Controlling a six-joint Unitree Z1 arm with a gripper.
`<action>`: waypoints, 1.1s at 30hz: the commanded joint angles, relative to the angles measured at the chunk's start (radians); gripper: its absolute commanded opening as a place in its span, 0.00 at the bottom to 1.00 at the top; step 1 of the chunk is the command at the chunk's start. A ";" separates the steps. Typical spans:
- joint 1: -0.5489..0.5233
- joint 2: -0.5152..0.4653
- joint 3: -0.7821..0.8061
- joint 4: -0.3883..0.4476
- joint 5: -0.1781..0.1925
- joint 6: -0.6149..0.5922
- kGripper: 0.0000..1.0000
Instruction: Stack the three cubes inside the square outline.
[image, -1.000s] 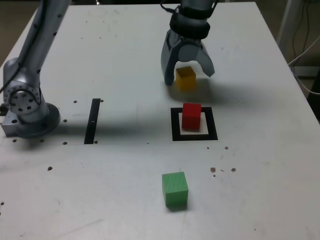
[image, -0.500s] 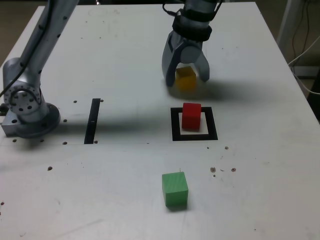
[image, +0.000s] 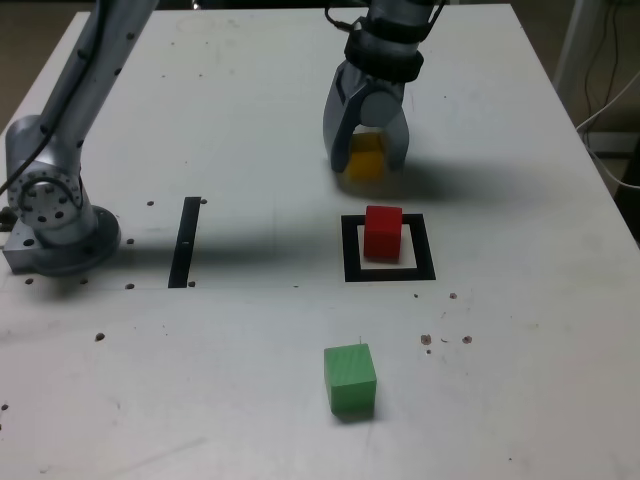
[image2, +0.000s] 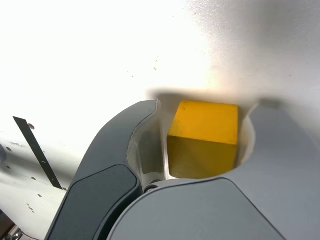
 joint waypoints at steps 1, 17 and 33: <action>-0.002 0.001 -0.004 0.005 0.000 0.001 0.27; -0.037 -0.073 -0.004 0.048 0.010 0.005 0.27; -0.288 -0.191 -0.046 0.160 -0.009 -0.069 0.27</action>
